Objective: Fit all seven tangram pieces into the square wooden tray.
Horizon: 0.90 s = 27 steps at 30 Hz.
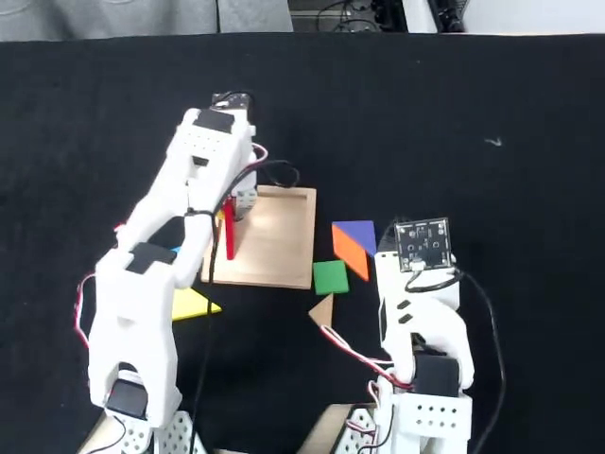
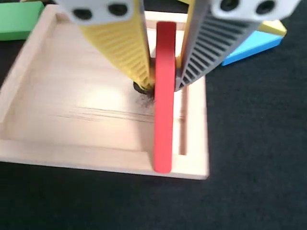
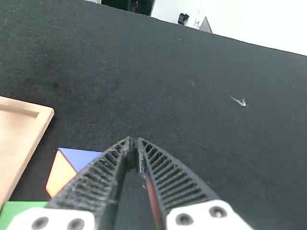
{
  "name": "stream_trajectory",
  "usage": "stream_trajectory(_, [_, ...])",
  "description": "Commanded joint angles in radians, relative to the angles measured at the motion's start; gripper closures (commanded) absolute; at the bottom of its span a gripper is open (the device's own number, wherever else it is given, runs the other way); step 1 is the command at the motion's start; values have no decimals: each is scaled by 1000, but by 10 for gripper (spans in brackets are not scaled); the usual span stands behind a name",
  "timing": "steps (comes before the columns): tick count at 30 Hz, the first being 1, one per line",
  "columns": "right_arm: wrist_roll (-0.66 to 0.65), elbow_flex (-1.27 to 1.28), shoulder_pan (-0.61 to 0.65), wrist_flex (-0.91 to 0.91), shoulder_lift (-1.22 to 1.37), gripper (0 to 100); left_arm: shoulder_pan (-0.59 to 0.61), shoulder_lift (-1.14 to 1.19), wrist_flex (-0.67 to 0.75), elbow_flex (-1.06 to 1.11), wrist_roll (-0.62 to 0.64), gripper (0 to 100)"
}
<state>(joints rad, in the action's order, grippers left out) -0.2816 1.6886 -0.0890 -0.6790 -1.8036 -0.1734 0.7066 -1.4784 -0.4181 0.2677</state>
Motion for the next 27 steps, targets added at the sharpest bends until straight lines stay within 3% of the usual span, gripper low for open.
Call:
stream_trajectory(1, [9,-4,-14,26,-77,986,111,6,9,28,-14,970])
stream_trajectory(12, [8,-4,20,18,-76,986,216,-161,48,234,11,970])
stream_trajectory(18, [8,-4,21,18,-74,986,183,-328,112,349,-29,970])
stream_trajectory(24, [8,-4,21,18,-74,986,176,-336,110,367,-18,970])
stream_trajectory(27, [8,-4,21,18,-74,986,197,-344,92,364,14,913])
